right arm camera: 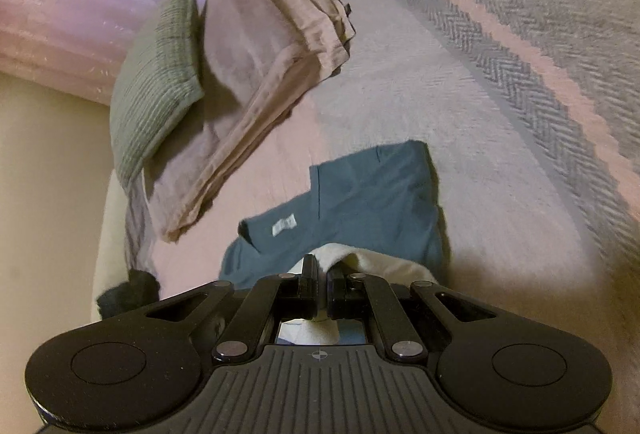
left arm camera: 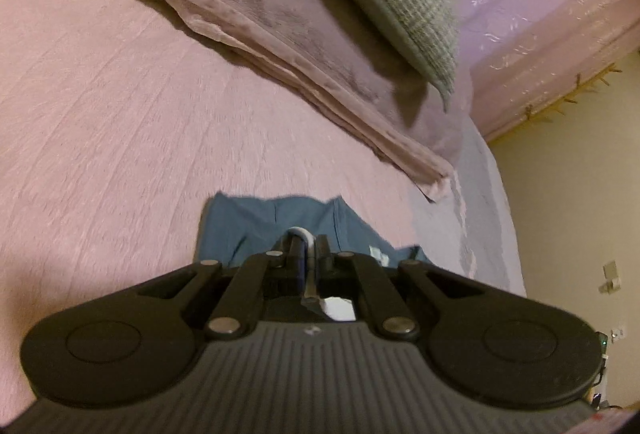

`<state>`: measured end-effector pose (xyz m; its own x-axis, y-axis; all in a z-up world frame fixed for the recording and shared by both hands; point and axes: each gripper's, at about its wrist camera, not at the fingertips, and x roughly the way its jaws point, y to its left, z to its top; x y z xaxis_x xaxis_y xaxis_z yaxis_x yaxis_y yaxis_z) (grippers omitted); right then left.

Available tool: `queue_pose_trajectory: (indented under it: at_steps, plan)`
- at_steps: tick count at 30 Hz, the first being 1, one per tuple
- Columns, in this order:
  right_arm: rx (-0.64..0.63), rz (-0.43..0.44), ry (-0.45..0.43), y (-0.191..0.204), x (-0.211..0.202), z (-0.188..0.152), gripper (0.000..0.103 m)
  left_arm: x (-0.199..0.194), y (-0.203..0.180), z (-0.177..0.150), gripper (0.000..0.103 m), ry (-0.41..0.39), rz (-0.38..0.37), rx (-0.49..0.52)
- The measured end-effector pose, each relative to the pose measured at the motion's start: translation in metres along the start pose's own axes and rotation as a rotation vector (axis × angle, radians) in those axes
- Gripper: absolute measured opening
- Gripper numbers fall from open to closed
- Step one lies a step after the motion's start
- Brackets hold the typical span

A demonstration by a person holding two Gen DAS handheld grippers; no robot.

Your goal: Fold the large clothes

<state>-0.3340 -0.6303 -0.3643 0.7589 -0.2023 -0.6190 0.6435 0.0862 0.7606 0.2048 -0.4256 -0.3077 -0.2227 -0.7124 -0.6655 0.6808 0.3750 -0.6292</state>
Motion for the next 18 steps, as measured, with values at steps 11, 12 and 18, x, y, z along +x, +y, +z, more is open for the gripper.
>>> queue_pose_trajectory:
  at_steps: [11, 12, 18]
  plan:
    - [0.210, -0.119, -0.073, -0.053, 0.072, 0.069, 0.038, 0.111, 0.037, 0.038, 0.005, 0.103, 0.147, -0.189]
    - [0.179, -0.102, -0.109, -0.050, 0.066, 0.069, 0.048, 0.112, 0.039, 0.041, 0.006, 0.095, 0.128, -0.203]
    - [-0.489, -0.203, -0.133, 0.027, 0.043, 0.017, 0.050, 0.069, -0.004, 0.029, 0.009, -0.038, 0.265, 0.190]
